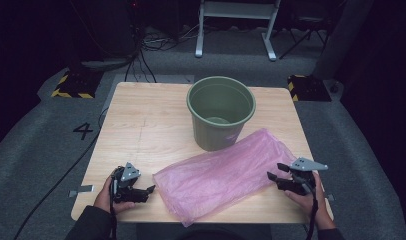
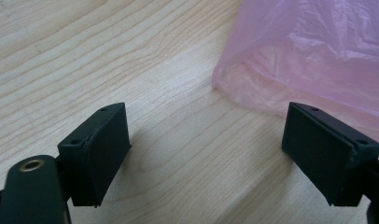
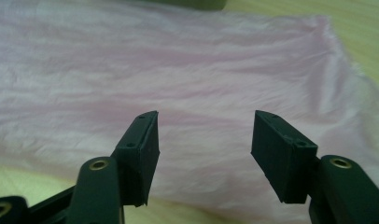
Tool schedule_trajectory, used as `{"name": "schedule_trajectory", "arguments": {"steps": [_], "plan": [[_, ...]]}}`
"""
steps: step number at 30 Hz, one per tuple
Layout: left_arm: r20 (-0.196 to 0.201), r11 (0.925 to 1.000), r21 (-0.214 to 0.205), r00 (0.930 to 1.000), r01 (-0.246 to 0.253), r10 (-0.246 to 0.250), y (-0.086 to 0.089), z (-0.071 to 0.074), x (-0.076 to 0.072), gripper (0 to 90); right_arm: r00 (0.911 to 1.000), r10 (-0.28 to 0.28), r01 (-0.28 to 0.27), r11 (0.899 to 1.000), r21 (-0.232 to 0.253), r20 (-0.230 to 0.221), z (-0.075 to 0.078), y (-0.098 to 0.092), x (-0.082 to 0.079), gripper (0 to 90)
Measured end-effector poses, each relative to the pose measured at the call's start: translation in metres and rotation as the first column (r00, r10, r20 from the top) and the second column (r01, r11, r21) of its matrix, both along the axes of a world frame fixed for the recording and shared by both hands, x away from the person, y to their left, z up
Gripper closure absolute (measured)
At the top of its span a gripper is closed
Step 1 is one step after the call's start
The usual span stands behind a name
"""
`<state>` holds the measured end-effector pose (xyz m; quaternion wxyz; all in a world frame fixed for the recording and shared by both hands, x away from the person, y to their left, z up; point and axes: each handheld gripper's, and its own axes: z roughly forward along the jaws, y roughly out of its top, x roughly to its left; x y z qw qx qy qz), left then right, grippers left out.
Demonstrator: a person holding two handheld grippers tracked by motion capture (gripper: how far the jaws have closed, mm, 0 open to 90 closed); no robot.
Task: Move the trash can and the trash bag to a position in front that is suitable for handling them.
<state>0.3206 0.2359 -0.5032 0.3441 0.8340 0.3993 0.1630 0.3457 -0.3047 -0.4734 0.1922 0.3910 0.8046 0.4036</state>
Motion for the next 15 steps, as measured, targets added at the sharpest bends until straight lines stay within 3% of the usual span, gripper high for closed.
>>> {"name": "schedule_trajectory", "arguments": {"steps": [1, 2, 3, 6, 7, 15], "plan": [[-0.002, 1.0, -0.003, 1.0, 0.005, -0.005, -0.001, 0.0, 0.001, 14.5, 0.9992, 0.023, -0.023, 1.0, 0.012, -0.034, -0.009, 0.009, -0.005, 44.4], [-0.002, 1.0, -0.003, 1.0, 0.005, -0.005, -0.001, 0.0, 0.001, 14.4, 0.9992, 0.023, -0.023, 1.0, 0.012, -0.034, -0.009, 0.009, -0.005, 44.4], [0.001, 1.0, -0.003, 1.0, 0.009, -0.009, -0.003, 0.0, 0.002, 14.2, 0.9992, 0.022, -0.023, 0.999, -0.029, -0.033, -0.014, 0.016, -0.005, 46.3], [0.005, 0.9998, -0.005, 0.9998, 0.018, -0.018, -0.005, -0.001, 0.003, 14.3, 0.9984, 0.031, -0.033, 0.999, -0.035, -0.047, -0.018, 0.021, -0.003, 52.0], [0.003, 0.9998, -0.009, 0.9998, 0.019, -0.019, -0.007, -0.001, 0.003, 14.3, 0.9988, 0.022, -0.024, 0.998, -0.062, -0.045, -0.022, 0.023, 0.001, 57.4], [0.009, 0.9994, -0.006, 0.9994, 0.033, -0.033, -0.011, -0.001, 0.006, 14.1, 0.9985, -0.042, 0.039, 0.996, -0.079, -0.034, -0.025, 0.012, 0.018, 70.3]]}}
